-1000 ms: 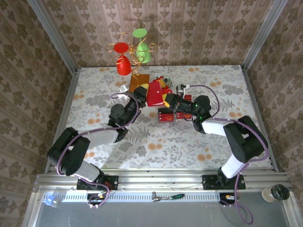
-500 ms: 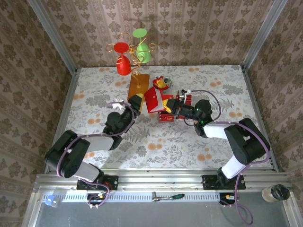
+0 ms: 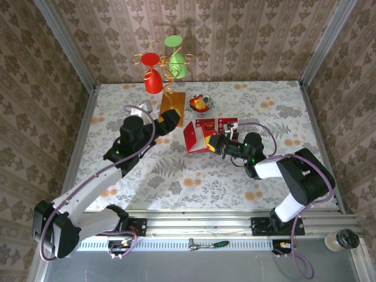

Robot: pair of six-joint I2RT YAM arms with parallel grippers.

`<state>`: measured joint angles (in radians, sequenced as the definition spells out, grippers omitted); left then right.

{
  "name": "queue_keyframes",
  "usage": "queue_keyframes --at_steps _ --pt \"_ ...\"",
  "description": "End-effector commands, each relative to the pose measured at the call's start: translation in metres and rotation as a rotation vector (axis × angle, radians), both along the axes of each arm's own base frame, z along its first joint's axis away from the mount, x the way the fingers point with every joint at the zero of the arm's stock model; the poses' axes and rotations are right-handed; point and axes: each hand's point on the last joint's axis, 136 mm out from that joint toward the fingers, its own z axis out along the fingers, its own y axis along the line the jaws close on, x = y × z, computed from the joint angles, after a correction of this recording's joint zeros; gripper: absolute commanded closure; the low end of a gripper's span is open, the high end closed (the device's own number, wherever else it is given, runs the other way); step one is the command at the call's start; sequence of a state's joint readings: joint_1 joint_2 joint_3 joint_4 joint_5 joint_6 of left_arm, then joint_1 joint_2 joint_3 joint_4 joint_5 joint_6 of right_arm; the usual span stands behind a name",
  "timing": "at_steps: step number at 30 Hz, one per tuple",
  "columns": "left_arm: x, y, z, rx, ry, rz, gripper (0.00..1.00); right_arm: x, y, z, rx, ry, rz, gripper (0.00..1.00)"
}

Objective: Put the credit cards into the card holder
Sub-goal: Open the card holder at the center of the table.

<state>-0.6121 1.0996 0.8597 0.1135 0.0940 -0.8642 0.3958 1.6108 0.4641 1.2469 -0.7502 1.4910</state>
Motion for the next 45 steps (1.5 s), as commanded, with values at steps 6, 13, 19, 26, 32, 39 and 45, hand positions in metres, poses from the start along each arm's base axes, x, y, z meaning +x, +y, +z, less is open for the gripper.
queue_keyframes --at_steps 6,13,19,26,32,39,45 --pt "-0.02 -0.019 -0.068 0.645 0.139 -0.173 0.0 -0.01 0.003 -0.005 -0.028 -0.045 0.022 1.0" --pt "-0.02 -0.04 -0.073 0.852 0.129 -0.23 0.0 -0.012 0.004 -0.011 -0.04 -0.038 0.017 1.0" --pt "-0.029 -0.032 -0.098 0.947 0.173 -0.228 0.0 -0.012 0.002 -0.021 -0.056 -0.022 0.006 1.0" --pt "-0.038 -0.013 -0.122 0.947 0.193 -0.181 0.0 -0.012 -0.001 -0.04 -0.081 0.014 -0.017 1.0" --pt "-0.044 -0.002 -0.151 0.963 0.203 -0.165 0.0 -0.012 -0.005 -0.059 -0.112 0.045 -0.043 1.0" --pt "-0.047 0.001 -0.183 0.986 0.196 -0.159 0.0 -0.017 -0.005 -0.084 -0.164 0.075 -0.076 1.0" --pt "-0.05 0.004 -0.207 1.009 0.208 -0.162 0.0 -0.028 -0.005 -0.103 -0.223 0.085 -0.126 1.0"
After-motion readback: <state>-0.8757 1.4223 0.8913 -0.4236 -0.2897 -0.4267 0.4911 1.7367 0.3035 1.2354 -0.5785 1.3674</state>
